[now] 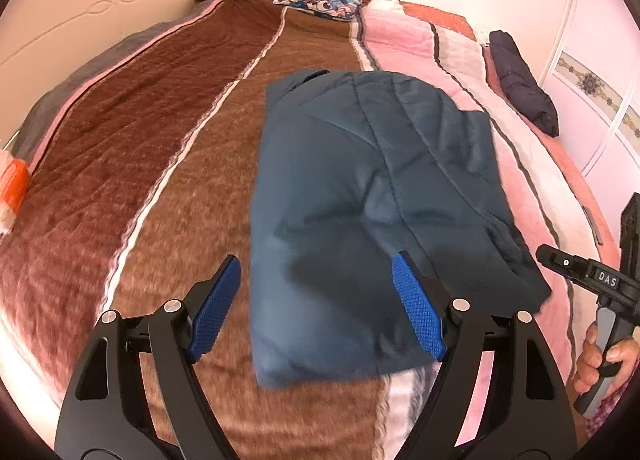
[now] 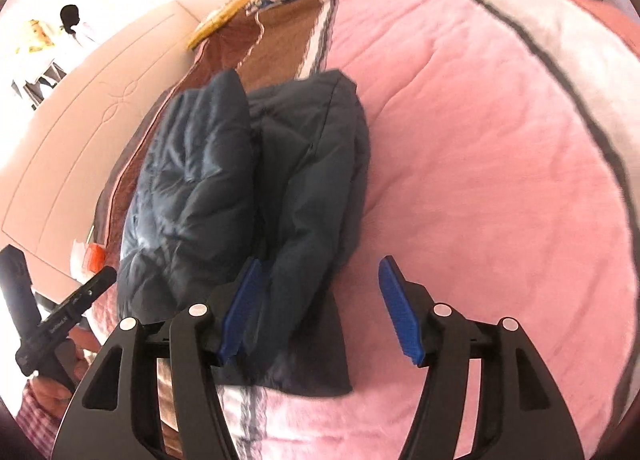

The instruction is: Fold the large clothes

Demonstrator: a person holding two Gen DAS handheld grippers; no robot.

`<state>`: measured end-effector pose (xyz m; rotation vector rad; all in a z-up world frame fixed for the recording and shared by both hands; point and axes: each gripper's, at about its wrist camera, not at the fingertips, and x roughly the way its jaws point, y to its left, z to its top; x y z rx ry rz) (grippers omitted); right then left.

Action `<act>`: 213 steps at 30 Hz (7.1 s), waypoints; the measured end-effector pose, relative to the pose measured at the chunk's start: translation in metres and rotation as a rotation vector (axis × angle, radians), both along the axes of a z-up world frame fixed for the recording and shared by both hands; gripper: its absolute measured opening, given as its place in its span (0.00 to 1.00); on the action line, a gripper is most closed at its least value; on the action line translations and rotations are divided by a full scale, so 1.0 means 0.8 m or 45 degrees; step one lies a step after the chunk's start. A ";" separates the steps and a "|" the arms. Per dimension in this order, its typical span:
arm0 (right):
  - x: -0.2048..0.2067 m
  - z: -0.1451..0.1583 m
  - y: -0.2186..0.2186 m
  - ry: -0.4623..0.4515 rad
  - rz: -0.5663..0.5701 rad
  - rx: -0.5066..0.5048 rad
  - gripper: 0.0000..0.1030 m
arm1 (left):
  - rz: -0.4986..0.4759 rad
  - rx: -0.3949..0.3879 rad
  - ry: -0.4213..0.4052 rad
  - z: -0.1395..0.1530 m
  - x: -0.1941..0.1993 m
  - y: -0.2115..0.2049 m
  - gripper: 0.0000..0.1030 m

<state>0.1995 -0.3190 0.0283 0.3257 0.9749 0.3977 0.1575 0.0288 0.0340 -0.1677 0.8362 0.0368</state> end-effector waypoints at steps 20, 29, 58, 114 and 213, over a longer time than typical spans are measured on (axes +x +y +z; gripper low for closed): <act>-0.205 -0.001 0.074 -0.119 -0.032 -0.180 0.60 | 0.032 -0.031 0.069 -0.007 -0.151 -0.029 0.75; -0.226 0.015 0.096 -0.165 -0.046 -0.263 0.64 | 0.008 -0.026 0.071 -0.016 -0.168 -0.025 0.75; -0.204 -0.020 0.136 -0.042 0.065 -0.449 0.79 | -0.022 -0.017 0.175 -0.057 -0.139 -0.022 0.75; -0.209 -0.012 0.130 -0.070 0.095 -0.425 0.79 | -0.037 0.016 0.156 -0.047 -0.150 -0.028 0.75; -0.214 -0.008 0.131 -0.084 0.100 -0.443 0.79 | -0.047 0.034 0.065 -0.028 -0.166 -0.033 0.74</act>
